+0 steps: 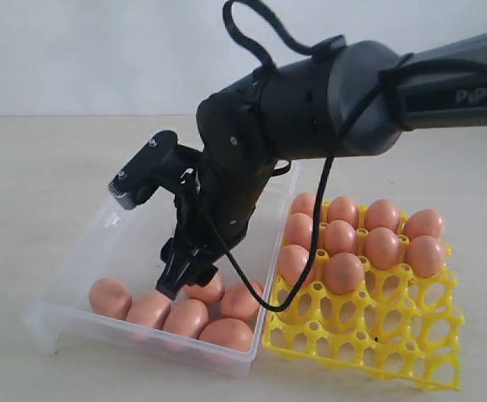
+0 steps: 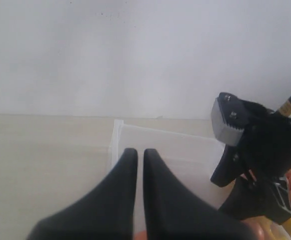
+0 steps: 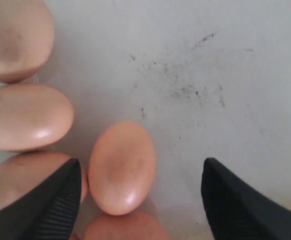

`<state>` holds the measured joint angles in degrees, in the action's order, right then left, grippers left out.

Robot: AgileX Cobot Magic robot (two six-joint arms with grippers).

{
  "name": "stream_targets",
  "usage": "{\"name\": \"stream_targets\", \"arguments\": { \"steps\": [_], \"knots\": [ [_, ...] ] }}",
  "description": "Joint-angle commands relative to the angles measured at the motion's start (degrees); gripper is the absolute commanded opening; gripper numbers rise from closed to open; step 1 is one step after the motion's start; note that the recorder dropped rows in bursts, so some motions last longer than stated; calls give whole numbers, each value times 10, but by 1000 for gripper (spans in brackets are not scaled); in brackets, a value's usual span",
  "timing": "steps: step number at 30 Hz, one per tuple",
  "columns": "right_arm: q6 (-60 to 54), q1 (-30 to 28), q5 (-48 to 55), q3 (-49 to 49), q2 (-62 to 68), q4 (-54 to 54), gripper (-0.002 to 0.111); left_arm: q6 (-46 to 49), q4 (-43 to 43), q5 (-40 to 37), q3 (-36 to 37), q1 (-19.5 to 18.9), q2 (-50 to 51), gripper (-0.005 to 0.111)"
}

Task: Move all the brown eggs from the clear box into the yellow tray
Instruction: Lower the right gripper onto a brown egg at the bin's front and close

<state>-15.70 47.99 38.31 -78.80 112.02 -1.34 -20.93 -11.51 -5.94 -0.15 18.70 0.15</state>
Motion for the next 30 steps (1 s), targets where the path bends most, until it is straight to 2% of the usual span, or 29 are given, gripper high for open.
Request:
{"name": "stream_targets", "arguments": {
  "steps": [1,19,21,22,24,30],
  "knots": [
    [-14,0,3,-9,28,-1,58,-5,1,0,1,5,-2,4],
    [-33,0,-51,-9,87,-5,57,-5,1,3,1,5,-2,4],
    [-33,0,-45,-9,92,-6,44,-5,1,3,1,5,-2,4],
    [-33,0,-44,-9,92,-6,32,-5,1,3,1,5,-2,4],
    [-33,0,-46,-9,91,-6,2,-5,1,3,1,5,-2,4],
    [18,0,-110,-9,70,-7,0,-5,1,1,1,5,-2,4]
  ]
}}
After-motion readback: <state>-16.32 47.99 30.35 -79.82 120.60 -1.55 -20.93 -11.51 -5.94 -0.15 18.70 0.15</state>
